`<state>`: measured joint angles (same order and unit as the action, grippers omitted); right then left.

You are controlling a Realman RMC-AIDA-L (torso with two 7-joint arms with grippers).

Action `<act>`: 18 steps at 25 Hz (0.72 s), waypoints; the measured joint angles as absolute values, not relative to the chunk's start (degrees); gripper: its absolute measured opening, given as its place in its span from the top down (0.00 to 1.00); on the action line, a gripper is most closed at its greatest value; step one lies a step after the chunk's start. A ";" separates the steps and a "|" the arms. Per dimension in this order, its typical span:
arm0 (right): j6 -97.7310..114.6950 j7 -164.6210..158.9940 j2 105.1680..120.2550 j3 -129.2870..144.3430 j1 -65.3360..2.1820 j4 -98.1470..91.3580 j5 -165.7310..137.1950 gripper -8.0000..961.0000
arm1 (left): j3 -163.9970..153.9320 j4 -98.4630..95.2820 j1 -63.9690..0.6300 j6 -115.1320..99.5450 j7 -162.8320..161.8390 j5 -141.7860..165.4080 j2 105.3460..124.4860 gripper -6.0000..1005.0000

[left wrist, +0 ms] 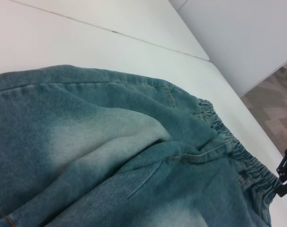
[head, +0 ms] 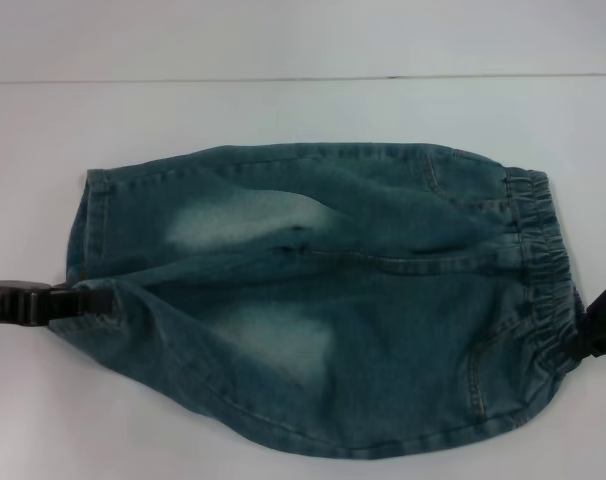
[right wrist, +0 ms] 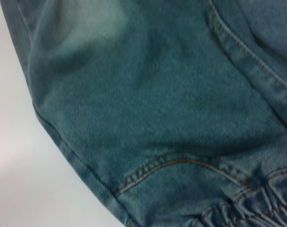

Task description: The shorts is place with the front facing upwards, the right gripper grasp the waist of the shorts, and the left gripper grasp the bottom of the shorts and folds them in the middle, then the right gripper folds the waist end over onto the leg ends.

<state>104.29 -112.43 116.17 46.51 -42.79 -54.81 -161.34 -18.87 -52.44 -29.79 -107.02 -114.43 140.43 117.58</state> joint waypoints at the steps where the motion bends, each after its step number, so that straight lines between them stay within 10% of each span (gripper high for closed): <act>1: 104.48 -112.46 116.34 46.22 -42.71 -54.95 -161.31 0.80 | -18.85 -52.28 -29.85 -106.98 -114.45 140.42 117.53 0.99; 9: 105.62 -111.10 116.20 42.77 -39.99 -55.13 -158.37 0.95 | -16.55 -51.55 -29.74 -107.14 -116.09 137.91 117.38 0.99; 18: 100.42 -111.03 110.29 25.91 -35.93 -42.86 -140.64 0.92 | -11.13 -44.64 -33.45 -93.75 -120.95 134.84 115.13 0.99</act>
